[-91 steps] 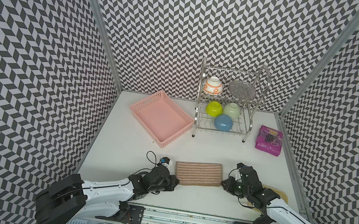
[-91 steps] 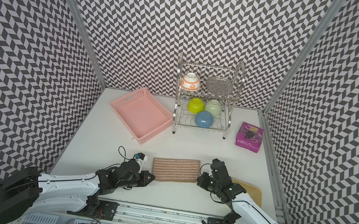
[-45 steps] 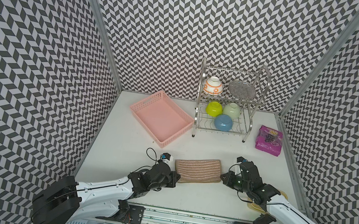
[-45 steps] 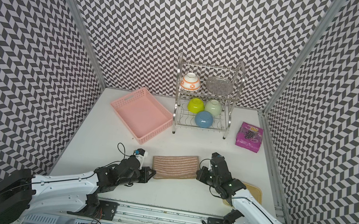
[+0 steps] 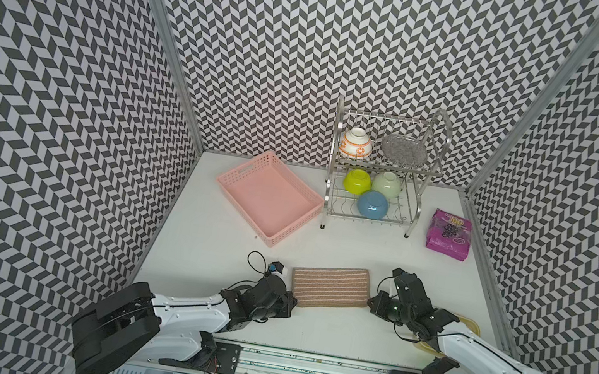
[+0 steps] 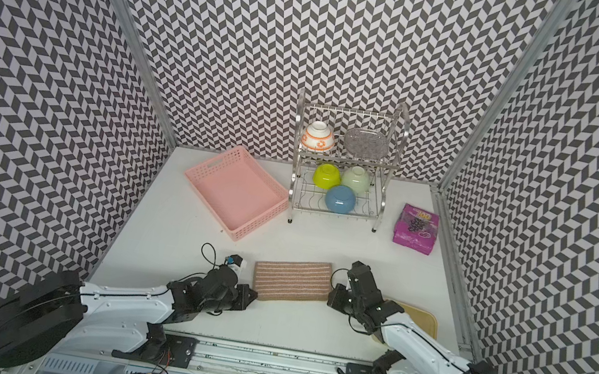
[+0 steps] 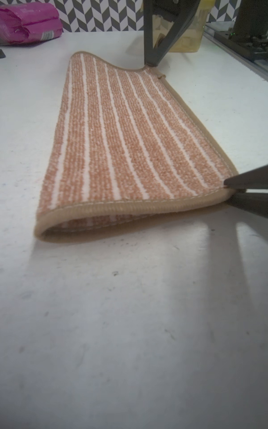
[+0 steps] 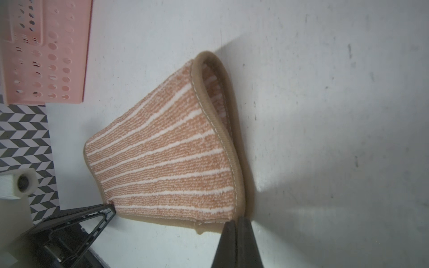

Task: Fold the square dishcloth
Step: Adjust the cleaning item at the center of the board, then move the cleaning item to the center of the board.

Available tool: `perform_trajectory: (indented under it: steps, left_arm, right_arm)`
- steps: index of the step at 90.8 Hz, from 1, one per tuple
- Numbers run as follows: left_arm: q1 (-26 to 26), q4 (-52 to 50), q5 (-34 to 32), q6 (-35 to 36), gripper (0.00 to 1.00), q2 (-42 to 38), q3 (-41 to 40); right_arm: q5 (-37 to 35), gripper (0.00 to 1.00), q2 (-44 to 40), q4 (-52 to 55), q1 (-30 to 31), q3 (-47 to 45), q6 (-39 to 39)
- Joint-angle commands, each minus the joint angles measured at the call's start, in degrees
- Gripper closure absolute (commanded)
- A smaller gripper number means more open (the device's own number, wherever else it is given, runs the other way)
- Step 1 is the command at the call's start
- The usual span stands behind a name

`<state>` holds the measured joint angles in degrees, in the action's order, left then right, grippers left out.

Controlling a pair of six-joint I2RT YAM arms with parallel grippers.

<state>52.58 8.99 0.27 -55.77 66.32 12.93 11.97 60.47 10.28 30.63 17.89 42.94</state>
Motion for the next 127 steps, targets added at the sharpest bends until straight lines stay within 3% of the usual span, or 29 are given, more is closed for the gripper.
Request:
perform_trajectory:
  steps: [1,17,34,49,64,74,95,127]
  left_arm:
    - [-0.2,0.5,0.5,-0.6,0.77,0.0,-0.9]
    - [-0.1,-4.3,-1.4,0.2,0.55,-2.4,0.3]
    - [-0.4,-11.7,-7.4,2.9,0.5,-6.6,4.4]
    - [-0.8,-14.6,-11.5,5.9,0.52,-8.9,9.1]
    - [-1.7,-9.3,-11.4,7.9,0.59,-7.6,10.7]
    - [-2.8,-4.9,-10.1,8.6,0.61,-4.6,11.3]
    - [-8.0,3.3,-4.4,10.9,0.66,2.8,11.0]
    - [-11.2,8.0,-2.7,12.3,0.68,13.5,10.6]
  right_arm:
    - [-1.6,0.88,1.3,-3.8,0.3,-0.5,-1.0]
    - [-4.1,0.72,1.7,-1.9,0.3,0.9,-2.2]
    - [-8.4,0.59,-1.2,2.9,0.4,4.7,-4.1]
    - [-11.9,0.59,-2.3,5.3,0.3,8.7,-5.8]
    - [-12.3,0.65,0.5,4.9,0.4,12.9,-8.2]
    - [-10.0,0.72,3.7,3.0,0.7,14.6,-9.5]
    - [-5.7,0.72,10.3,-2.1,1.3,16.1,-9.6]
    - [-8.1,0.72,19.5,-5.6,1.3,18.6,-9.8]
